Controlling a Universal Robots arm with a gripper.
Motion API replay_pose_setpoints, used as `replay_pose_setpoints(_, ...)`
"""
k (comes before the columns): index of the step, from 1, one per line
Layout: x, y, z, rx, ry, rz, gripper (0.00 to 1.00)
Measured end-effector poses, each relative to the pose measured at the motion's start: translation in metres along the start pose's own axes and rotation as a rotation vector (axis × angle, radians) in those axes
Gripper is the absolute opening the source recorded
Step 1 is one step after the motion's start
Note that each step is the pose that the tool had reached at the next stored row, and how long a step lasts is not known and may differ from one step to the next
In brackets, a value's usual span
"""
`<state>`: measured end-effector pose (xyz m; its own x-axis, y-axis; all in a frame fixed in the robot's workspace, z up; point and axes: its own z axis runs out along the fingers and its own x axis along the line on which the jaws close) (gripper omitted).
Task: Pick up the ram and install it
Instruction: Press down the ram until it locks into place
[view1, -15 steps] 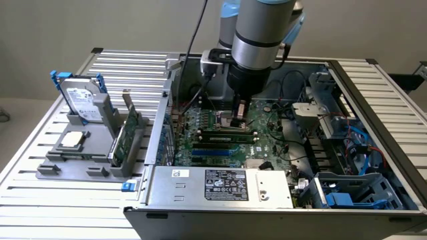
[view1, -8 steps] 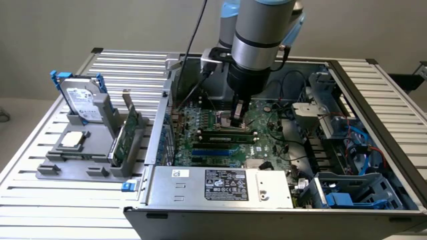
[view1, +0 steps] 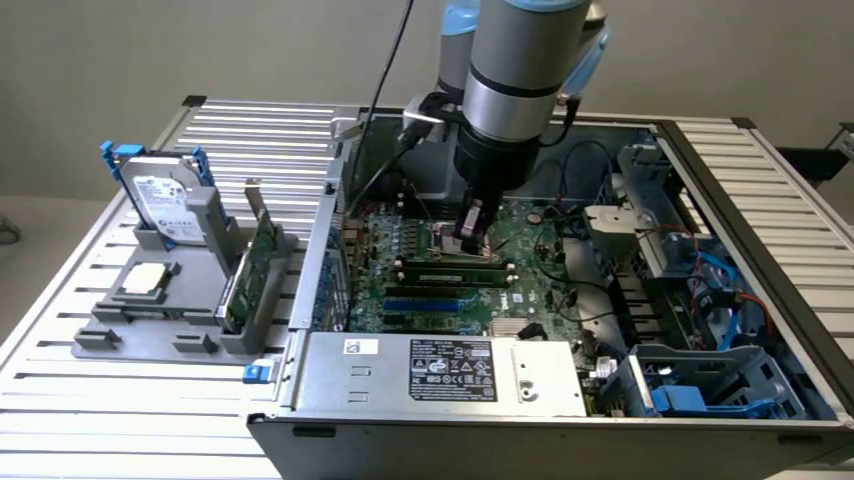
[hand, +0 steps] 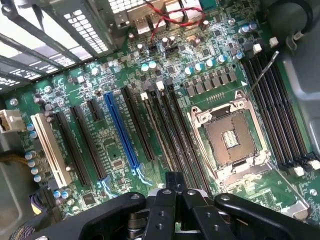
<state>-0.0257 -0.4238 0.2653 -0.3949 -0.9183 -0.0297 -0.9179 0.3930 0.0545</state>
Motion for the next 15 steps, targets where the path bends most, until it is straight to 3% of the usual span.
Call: replay_pose_setpoints(15, 0.0, 0.0, 0.0008, 0.0071, -0.013, 0.238, 0.11)
